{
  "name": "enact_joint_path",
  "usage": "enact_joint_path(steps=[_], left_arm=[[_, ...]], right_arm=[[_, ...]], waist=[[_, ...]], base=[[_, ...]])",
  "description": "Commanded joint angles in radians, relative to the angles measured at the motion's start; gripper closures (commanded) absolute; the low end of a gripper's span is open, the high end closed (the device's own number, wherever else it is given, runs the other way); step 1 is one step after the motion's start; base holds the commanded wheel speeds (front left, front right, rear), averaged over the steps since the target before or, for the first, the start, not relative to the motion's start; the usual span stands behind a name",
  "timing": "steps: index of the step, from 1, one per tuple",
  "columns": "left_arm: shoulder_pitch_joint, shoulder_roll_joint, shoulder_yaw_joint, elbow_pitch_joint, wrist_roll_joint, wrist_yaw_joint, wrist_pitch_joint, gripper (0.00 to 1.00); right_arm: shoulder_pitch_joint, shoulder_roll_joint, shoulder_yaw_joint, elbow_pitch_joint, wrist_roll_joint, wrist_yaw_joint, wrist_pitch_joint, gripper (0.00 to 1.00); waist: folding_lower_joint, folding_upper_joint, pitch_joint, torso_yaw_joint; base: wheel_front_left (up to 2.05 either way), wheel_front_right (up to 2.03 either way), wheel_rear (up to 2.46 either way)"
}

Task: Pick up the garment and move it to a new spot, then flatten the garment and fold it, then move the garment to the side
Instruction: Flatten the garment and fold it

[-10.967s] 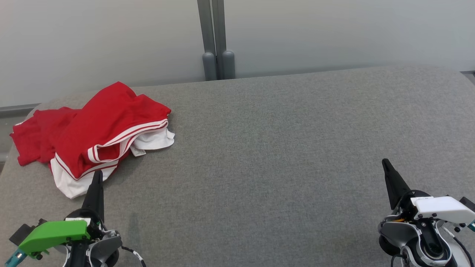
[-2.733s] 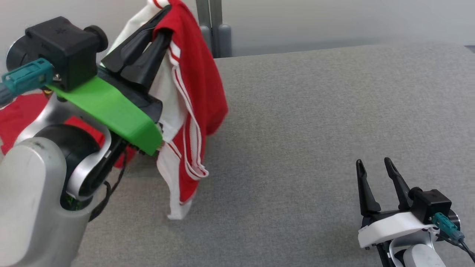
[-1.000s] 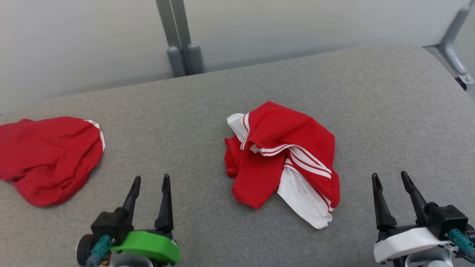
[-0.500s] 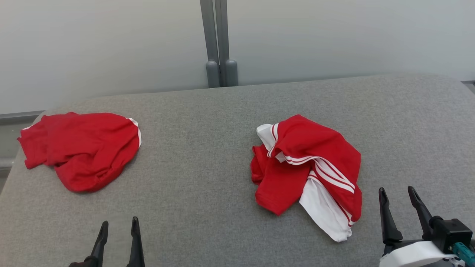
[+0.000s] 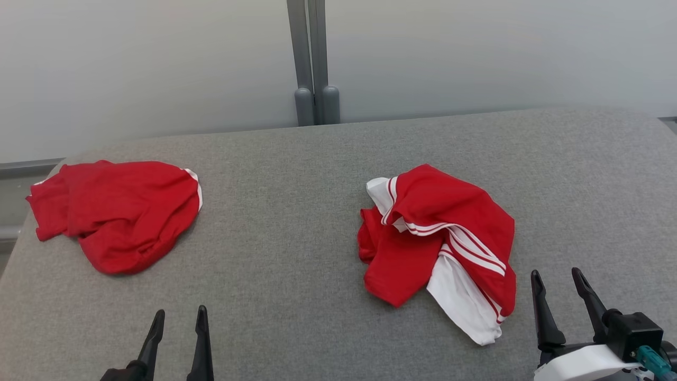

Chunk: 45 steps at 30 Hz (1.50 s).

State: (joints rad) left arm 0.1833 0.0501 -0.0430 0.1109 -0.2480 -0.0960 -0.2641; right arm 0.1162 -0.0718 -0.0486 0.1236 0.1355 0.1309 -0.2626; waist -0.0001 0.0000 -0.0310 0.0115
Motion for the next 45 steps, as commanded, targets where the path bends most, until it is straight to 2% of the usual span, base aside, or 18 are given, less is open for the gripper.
enact_joint_path(steps=[1, 6, 11, 19, 25, 30, 31, 32, 33, 34, 35, 37, 40, 45], left_arm=[[-0.013, 0.001, 0.001, 0.004, 0.001, -0.004, 0.000, 0.00], [-0.025, 0.001, -0.021, 0.019, -0.014, -0.011, -0.001, 0.00], [-0.082, 0.001, -0.132, 0.062, -0.044, -0.026, 0.000, 0.00], [-0.334, 0.002, -0.419, 0.288, -0.152, -0.034, 0.036, 0.00], [-0.517, 0.002, -0.509, 0.445, -0.226, -0.034, 0.075, 0.00], [-0.592, 0.002, -0.574, 0.531, -0.306, -0.035, 0.100, 0.00], [-0.601, 0.003, -0.589, 0.542, -0.321, -0.035, 0.107, 0.04], [-0.608, 0.003, -0.603, 0.553, -0.337, -0.036, 0.115, 0.31], [-0.613, 0.004, -0.615, 0.570, -0.353, -0.036, 0.122, 0.66], [-0.618, 0.004, -0.623, 0.584, -0.358, -0.035, 0.128, 0.87], [-0.623, 0.004, -0.633, 0.601, -0.362, -0.035, 0.129, 1.00], [-0.630, 0.002, -0.636, 0.608, -0.387, -0.035, 0.111, 1.00], [-0.631, 0.002, -0.631, 0.543, -0.446, -0.035, 0.087, 1.00], [-0.601, 0.005, -0.627, 0.317, -0.503, -0.020, 0.100, 1.00]], right_arm=[[-0.010, -0.001, 0.002, 0.003, -0.005, 0.000, -0.003, 0.00], [-0.016, 0.002, 0.010, 0.004, -0.003, 0.000, -0.003, 0.00], [-0.030, -0.005, 0.026, 0.004, 0.002, 0.000, -0.003, 0.00], [-0.097, -0.011, 0.043, -0.015, 0.015, 0.000, -0.003, 0.00], [-0.138, 0.001, 0.044, -0.013, 0.022, 0.000, -0.003, 0.00], [-0.155, 0.010, 0.035, -0.008, 0.028, 0.000, -0.003, 0.00], [-0.157, 0.011, 0.032, -0.007, 0.029, 0.000, -0.003, 0.00], [-0.159, 0.012, 0.029, -0.006, 0.029, 0.000, -0.003, 0.00], [-0.160, 0.013, 0.026, -0.005, 0.028, 0.000, -0.003, 0.00], [-0.160, 0.014, 0.025, -0.004, 0.028, 0.000, -0.003, 0.00], [-0.160, 0.015, 0.023, -0.002, 0.026, 0.000, -0.003, 0.00], [-0.161, 0.016, 0.022, 0.002, 0.026, 0.000, -0.003, 0.00], [-0.149, 0.017, 0.015, 0.004, 0.028, 0.000, -0.003, 0.00], [-0.111, 0.019, 0.002, 0.006, 0.025, 0.000, -0.003, 0.00]], waist=[[0.0001, 0.0000, -0.001, -0.002], [0.0001, 0.0000, 0.005, -0.011], [0.0001, 0.0000, 0.023, -0.037], [0.0001, 0.0000, 0.145, -0.113], [0.0001, 0.0000, 0.232, -0.179], [0.0001, 0.0000, 0.263, -0.215], [0.0001, 0.0000, 0.264, -0.220], [0.0001, 0.0000, 0.264, -0.222], [0.0001, 0.0000, 0.264, -0.224], [0.0001, 0.0000, 0.262, -0.225], [0.0001, 0.0000, 0.258, -0.225], [0.0001, 0.0000, 0.249, -0.223], [0.0001, 0.0000, 0.228, -0.209], [0.0001, 0.0000, 0.182, -0.162]], base=[[0.00, 0.00, 0.00], [0.00, 0.00, 0.00], [0.00, 0.00, 0.00], [0.00, 0.00, 0.00], [0.00, 0.00, 0.00], [0.00, 0.00, 0.00], [0.00, 0.00, 0.00], [0.00, 0.00, 0.00], [0.00, 0.00, 0.00], [0.00, 0.00, 0.00], [0.00, 0.00, 0.00], [0.00, 0.00, 0.00], [0.00, 0.00, 0.00], [0.00, 0.00, 0.00]])
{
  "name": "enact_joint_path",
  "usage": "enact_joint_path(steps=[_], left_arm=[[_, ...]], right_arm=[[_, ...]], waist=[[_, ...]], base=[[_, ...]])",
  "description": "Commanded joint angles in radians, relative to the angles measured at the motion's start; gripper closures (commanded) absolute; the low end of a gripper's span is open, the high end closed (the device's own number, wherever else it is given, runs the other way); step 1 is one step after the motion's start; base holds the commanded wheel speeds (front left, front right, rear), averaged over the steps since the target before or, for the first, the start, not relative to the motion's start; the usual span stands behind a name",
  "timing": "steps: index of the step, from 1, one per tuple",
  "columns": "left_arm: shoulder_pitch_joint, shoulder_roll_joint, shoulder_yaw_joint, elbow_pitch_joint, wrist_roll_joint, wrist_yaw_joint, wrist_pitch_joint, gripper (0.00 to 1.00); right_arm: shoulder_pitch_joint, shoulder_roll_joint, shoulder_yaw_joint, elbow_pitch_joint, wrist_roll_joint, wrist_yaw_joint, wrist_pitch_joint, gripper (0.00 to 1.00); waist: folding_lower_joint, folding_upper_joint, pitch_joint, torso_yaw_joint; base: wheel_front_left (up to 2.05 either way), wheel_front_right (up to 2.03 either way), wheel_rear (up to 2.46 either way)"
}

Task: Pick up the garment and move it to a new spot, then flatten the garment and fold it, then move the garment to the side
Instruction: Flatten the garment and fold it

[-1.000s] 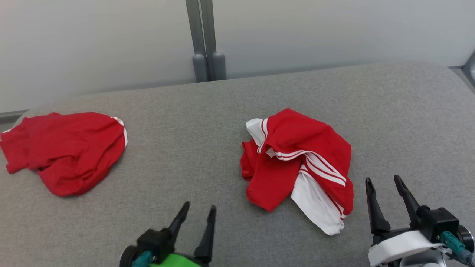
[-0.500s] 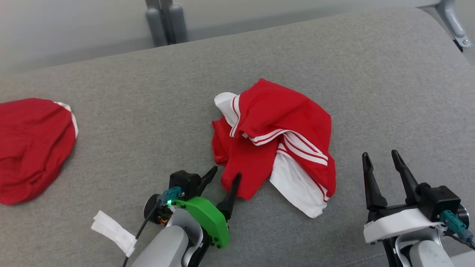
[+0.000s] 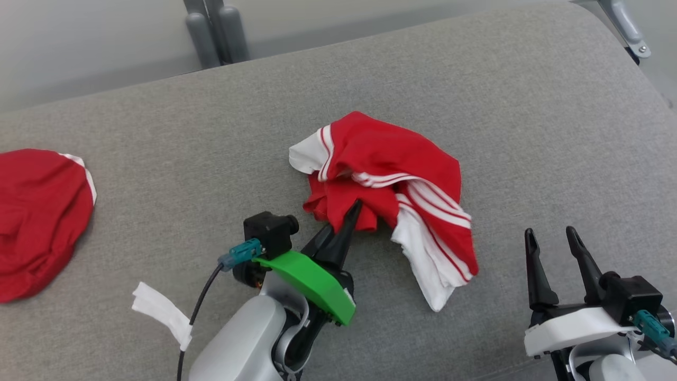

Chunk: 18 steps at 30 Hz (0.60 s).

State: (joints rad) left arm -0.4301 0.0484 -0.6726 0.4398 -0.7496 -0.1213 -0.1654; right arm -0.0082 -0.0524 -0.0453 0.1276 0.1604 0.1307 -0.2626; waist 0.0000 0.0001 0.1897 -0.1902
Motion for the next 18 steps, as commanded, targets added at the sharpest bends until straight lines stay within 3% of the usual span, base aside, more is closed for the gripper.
enact_joint_path(steps=[1, 9, 18], left_arm=[[0.016, 0.017, 0.005, -0.065, -0.002, 0.014, 0.012, 1.00], [0.028, 0.129, 0.079, -0.567, -0.039, 0.146, 0.176, 1.00], [0.140, 0.296, 0.184, -0.645, -0.067, 0.242, 0.279, 1.00]], right_arm=[[0.020, 0.000, -0.002, 0.001, 0.000, 0.000, -0.003, 0.00], [0.045, 0.000, 0.007, 0.004, 0.003, 0.000, -0.003, 0.00], [0.037, 0.000, 0.025, 0.015, 0.021, 0.000, -0.003, 0.00]], waist=[[0.0000, -0.0001, -0.048, 0.050], [0.0000, -0.0001, -0.097, 0.107], [0.0000, -0.0001, -0.113, 0.075]], base=[[0.00, 0.00, 0.00], [0.00, 0.00, 0.00], [0.00, 0.00, 0.00]])
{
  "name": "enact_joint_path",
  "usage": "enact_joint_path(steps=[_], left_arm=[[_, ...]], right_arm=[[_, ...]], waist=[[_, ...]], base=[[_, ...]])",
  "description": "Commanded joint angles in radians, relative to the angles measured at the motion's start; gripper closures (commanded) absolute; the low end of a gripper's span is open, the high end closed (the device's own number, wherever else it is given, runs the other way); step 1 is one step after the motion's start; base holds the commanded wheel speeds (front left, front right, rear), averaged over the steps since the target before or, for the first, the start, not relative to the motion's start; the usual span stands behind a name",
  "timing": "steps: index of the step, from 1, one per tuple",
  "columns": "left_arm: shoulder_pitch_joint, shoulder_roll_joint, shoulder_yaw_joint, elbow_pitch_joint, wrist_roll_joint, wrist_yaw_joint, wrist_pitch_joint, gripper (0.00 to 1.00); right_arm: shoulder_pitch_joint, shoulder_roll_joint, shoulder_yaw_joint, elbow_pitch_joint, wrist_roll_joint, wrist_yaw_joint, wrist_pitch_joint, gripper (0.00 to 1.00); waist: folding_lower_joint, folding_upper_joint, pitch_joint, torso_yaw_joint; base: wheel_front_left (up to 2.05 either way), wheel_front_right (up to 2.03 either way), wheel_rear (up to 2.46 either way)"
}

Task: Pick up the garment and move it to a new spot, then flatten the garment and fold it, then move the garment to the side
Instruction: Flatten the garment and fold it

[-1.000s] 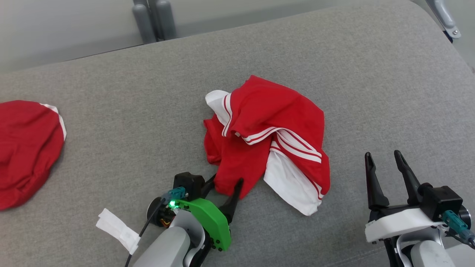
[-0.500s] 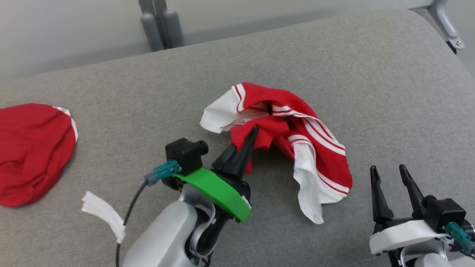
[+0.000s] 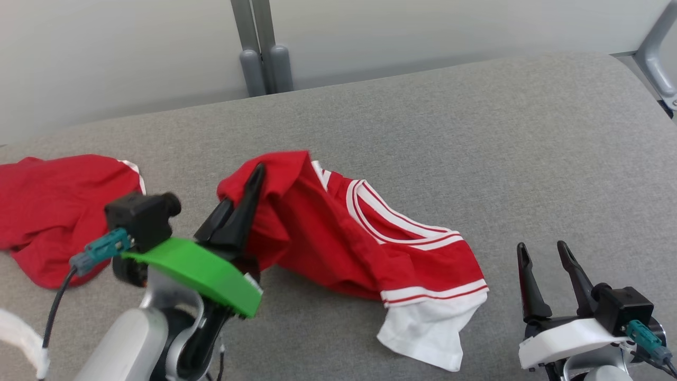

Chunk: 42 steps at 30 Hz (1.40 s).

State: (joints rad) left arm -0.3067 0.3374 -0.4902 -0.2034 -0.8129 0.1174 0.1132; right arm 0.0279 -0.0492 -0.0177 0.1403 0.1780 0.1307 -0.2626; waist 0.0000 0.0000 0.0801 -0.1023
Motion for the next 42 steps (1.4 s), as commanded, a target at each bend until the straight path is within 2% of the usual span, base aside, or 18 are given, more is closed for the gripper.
enact_joint_path(steps=[1, 5, 9, 10, 11, 12, 16, 20, 26, 31, 33, 35, 37, 42], left_arm=[[0.055, 0.033, 0.017, -0.008, -0.011, 0.016, 0.005, 1.00], [0.229, 0.127, 0.066, -0.007, -0.014, 0.077, -0.001, 1.00], [0.386, 0.171, 0.103, 0.023, -0.041, 0.120, -0.012, 1.00], [0.409, 0.174, 0.112, 0.038, -0.048, 0.126, -0.019, 0.93], [0.432, 0.179, 0.121, 0.062, -0.048, 0.133, -0.030, 0.31], [0.447, 0.184, 0.119, 0.084, -0.044, 0.136, -0.030, 0.00], [0.493, 0.168, 0.089, 0.129, -0.093, 0.109, 0.010, 0.00], [0.524, 0.212, 0.053, 0.109, -0.095, 0.080, 0.070, 0.00], [0.480, 0.263, 0.099, -0.057, -0.068, 0.106, 0.064, 0.00], [0.393, 0.257, 0.122, -0.182, -0.059, 0.122, 0.079, 0.00], [0.335, 0.254, 0.116, -0.148, -0.034, 0.131, 0.094, 0.00], [0.268, 0.213, 0.090, -0.095, -0.048, 0.114, 0.114, 0.00], [0.190, 0.196, 0.065, -0.009, -0.039, 0.093, 0.136, 0.00], [0.015, 0.123, 0.003, 0.244, -0.005, 0.035, 0.147, 0.00]], right_arm=[[0.008, -0.003, -0.006, 0.002, 0.004, 0.000, -0.003, 0.00], [0.035, -0.003, -0.025, 0.006, 0.005, 0.000, -0.003, 0.00], [0.055, -0.002, -0.044, 0.005, 0.005, 0.000, -0.003, 0.00], [0.057, -0.002, -0.045, 0.005, 0.005, 0.000, -0.003, 0.00], [0.059, -0.002, -0.045, 0.006, 0.005, 0.000, -0.003, 0.00], [0.057, -0.002, -0.042, 0.006, 0.006, 0.000, -0.003, 0.00], [0.037, -0.003, -0.027, 0.008, -0.004, 0.000, -0.003, 0.00], [0.027, -0.003, -0.026, 0.002, -0.013, 0.000, -0.003, 0.00], [0.030, -0.008, -0.028, -0.002, -0.025, 0.000, -0.003, 0.00], [0.016, -0.009, -0.017, -0.002, -0.024, 0.000, -0.003, 0.00], [0.003, -0.008, -0.008, -0.001, -0.019, 0.000, -0.003, 0.00], [-0.007, -0.007, -0.001, 0.000, -0.013, 0.000, -0.003, 0.00], [-0.020, -0.006, 0.006, 0.001, -0.009, 0.000, -0.003, 0.00], [-0.056, -0.004, 0.017, 0.004, 0.001, 0.000, -0.003, 0.00]], waist=[[0.0000, 0.0000, -0.004, -0.018], [0.0000, 0.0000, -0.008, -0.027], [0.0000, 0.0000, -0.006, -0.013], [0.0000, 0.0000, -0.004, -0.007], [0.0000, 0.0000, -0.004, 0.000], [0.0000, 0.0000, -0.003, 0.005], [0.0000, 0.0000, -0.005, 0.021], [0.0000, 0.0000, -0.009, 0.032], [0.0000, 0.0000, -0.006, 0.045], [0.0000, 0.0000, 0.008, 0.032], [0.0000, 0.0000, 0.021, 0.020], [0.0000, 0.0000, 0.038, 0.004], [0.0000, 0.0000, 0.059, -0.012], [0.0000, 0.0000, 0.109, -0.067]], base=[[0.00, 0.00, 0.00], [0.00, 0.00, 0.00], [0.00, 0.00, 0.00], [0.00, 0.00, 0.00], [0.00, 0.00, 0.00], [0.00, 0.00, 0.00], [0.00, 0.00, 0.00], [0.00, 0.00, 0.00], [0.00, 0.00, 0.00], [0.00, 0.00, 0.00], [0.00, 0.00, 0.00], [0.00, 0.00, 0.00], [0.00, 0.00, 0.00], [0.00, 0.00, 0.00]])
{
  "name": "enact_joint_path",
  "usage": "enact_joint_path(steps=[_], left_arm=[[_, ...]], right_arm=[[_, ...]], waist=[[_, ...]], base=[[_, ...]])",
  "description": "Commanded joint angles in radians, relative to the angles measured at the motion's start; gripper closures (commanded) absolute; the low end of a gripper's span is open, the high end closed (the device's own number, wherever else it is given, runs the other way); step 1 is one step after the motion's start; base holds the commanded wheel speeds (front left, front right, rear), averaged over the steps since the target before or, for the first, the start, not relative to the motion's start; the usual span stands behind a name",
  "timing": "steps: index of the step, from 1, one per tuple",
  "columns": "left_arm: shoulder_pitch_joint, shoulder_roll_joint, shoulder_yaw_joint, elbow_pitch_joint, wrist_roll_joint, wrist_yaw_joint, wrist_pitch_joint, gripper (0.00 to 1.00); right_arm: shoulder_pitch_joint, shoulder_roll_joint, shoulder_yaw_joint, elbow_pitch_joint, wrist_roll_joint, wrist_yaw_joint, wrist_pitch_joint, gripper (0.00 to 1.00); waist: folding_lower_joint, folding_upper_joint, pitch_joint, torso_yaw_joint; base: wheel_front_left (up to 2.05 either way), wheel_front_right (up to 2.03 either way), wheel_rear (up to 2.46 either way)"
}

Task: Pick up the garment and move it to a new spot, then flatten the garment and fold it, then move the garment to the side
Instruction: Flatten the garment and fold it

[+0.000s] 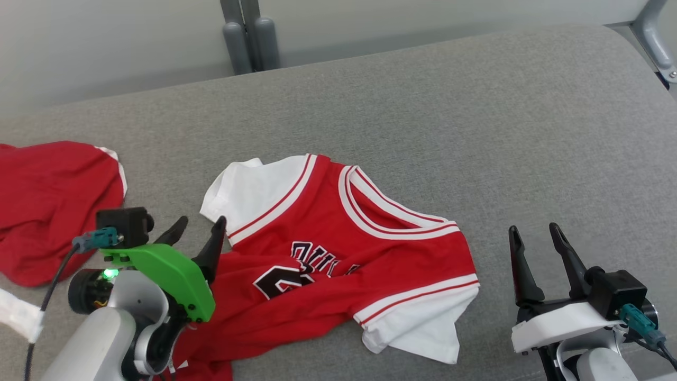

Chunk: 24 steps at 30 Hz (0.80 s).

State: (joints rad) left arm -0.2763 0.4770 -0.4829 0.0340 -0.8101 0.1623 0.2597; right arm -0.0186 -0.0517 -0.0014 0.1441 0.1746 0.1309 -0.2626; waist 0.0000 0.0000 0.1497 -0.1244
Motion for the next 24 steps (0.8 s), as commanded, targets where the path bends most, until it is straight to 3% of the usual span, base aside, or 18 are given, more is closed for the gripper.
enact_joint_path(steps=[1, 6, 12, 13, 14, 18, 24], left_arm=[[-0.034, -0.030, -0.011, 0.037, -0.016, -0.023, 0.003, 0.00], [-0.083, -0.040, -0.055, 0.174, -0.040, -0.084, 0.075, 0.00], [-0.126, -0.016, -0.106, 0.310, -0.031, -0.118, 0.174, 0.03], [-0.130, -0.021, -0.109, 0.322, -0.037, -0.127, 0.180, 0.44], [-0.135, -0.026, -0.115, 0.334, -0.041, -0.143, 0.187, 1.00], [-0.156, -0.049, -0.120, 0.368, -0.049, -0.176, 0.171, 1.00], [-0.208, -0.074, -0.098, 0.373, -0.001, -0.170, 0.038, 1.00]], right_arm=[[-0.008, -0.001, -0.001, 0.001, 0.007, 0.000, -0.003, 0.00], [0.006, 0.001, -0.018, 0.005, 0.008, 0.000, -0.003, 0.00], [-0.005, 0.000, -0.017, 0.004, 0.014, 0.000, -0.003, 0.00], [-0.008, 0.000, -0.016, 0.004, 0.014, 0.000, -0.003, 0.00], [-0.011, 0.001, -0.012, 0.004, 0.013, 0.000, -0.003, 0.00], [-0.019, 0.000, -0.006, 0.008, 0.011, 0.000, -0.003, 0.00], [-0.004, 0.000, -0.007, 0.015, 0.000, 0.000, -0.003, 0.00]], waist=[[0.0000, 0.0000, 0.044, -0.055], [0.0000, 0.0000, 0.060, -0.084], [0.0000, 0.0000, 0.068, -0.099], [0.0000, 0.0000, 0.068, -0.099], [0.0000, 0.0000, 0.066, -0.100], [0.0000, 0.0000, 0.054, -0.102], [0.0000, 0.0000, 0.015, -0.110]], base=[[0.00, 0.00, 0.00], [0.00, 0.00, 0.00], [0.00, 0.00, 0.00], [0.00, 0.00, 0.00], [0.00, 0.00, 0.00], [0.00, 0.00, 0.00], [0.00, 0.00, 0.00]])
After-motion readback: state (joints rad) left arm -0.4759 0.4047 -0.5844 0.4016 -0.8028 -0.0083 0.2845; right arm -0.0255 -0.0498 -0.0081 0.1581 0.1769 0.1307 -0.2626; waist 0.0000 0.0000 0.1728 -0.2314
